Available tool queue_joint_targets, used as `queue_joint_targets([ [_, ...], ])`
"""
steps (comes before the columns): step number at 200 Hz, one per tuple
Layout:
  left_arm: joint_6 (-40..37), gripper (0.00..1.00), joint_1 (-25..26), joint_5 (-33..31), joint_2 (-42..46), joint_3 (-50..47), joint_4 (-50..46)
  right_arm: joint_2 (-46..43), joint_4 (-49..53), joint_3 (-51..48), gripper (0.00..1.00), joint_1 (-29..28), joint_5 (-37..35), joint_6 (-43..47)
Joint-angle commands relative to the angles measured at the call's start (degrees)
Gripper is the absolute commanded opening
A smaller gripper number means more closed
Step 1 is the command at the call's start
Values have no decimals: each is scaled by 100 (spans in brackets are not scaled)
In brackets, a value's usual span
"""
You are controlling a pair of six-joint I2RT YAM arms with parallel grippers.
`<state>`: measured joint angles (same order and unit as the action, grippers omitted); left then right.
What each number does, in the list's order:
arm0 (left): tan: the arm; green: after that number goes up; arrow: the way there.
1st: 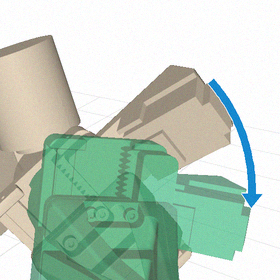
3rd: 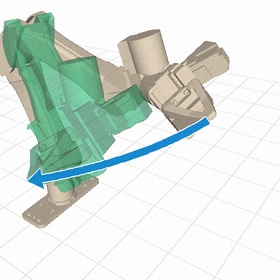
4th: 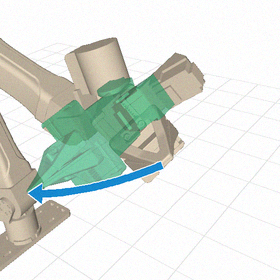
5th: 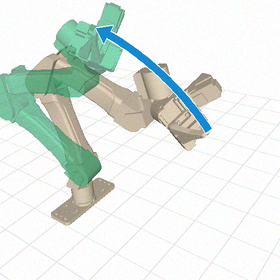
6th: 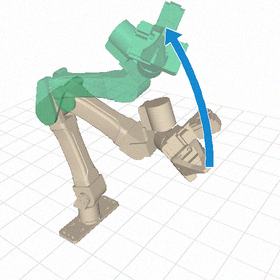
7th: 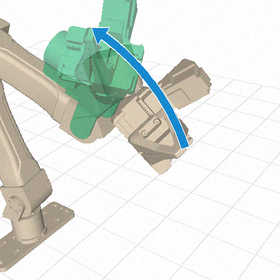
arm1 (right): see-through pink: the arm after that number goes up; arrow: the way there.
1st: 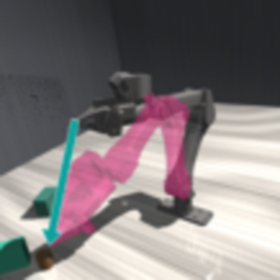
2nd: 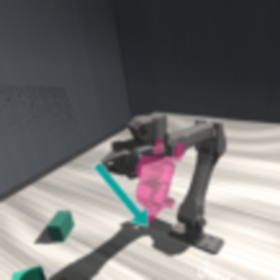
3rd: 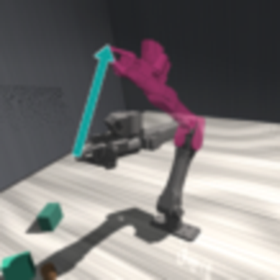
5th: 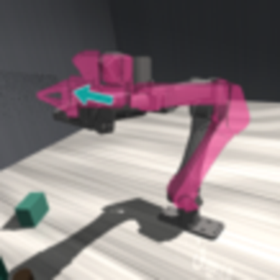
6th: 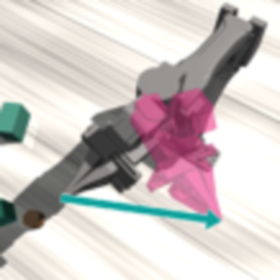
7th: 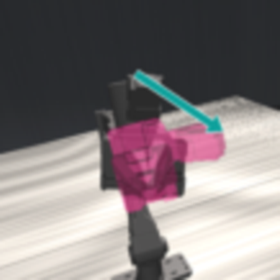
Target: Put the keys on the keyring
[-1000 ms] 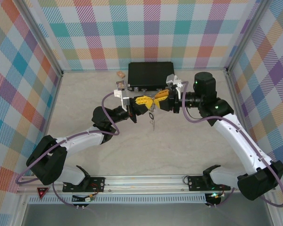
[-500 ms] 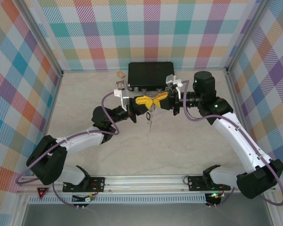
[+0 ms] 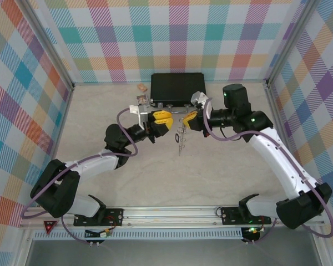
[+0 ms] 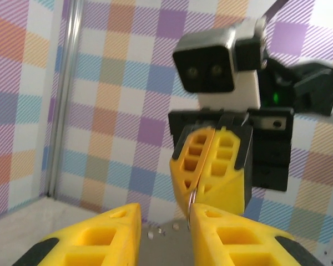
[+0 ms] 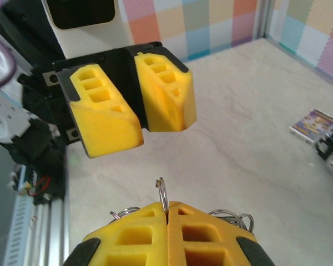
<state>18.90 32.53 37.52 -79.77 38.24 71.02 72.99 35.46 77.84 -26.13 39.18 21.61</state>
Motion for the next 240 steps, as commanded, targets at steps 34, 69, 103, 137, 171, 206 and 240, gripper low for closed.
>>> queue_joint_targets([
  [34,-938,28,-54,433,410,-127,-1231,542,1580,712,0,-351,-1094,1621],
  [69,-1333,28,-46,907,433,-9,-2047,813,1889,863,0,-621,-1171,1871],
  [103,-1539,27,-45,1149,291,124,-2483,992,2058,1004,0,-818,-1263,1975],
  [137,-1573,26,-37,1363,139,231,-2651,1024,2066,996,0,-886,-1229,2006],
  [171,-1578,25,-28,1516,16,314,-2717,1019,2046,1003,0,-921,-1135,1980],
  [206,-1564,22,6,1575,-32,346,-2683,1015,2026,996,0,-938,-999,1944],
  [240,-1531,22,16,1575,-33,364,-2604,1046,2033,964,0,-973,-992,1944],
])
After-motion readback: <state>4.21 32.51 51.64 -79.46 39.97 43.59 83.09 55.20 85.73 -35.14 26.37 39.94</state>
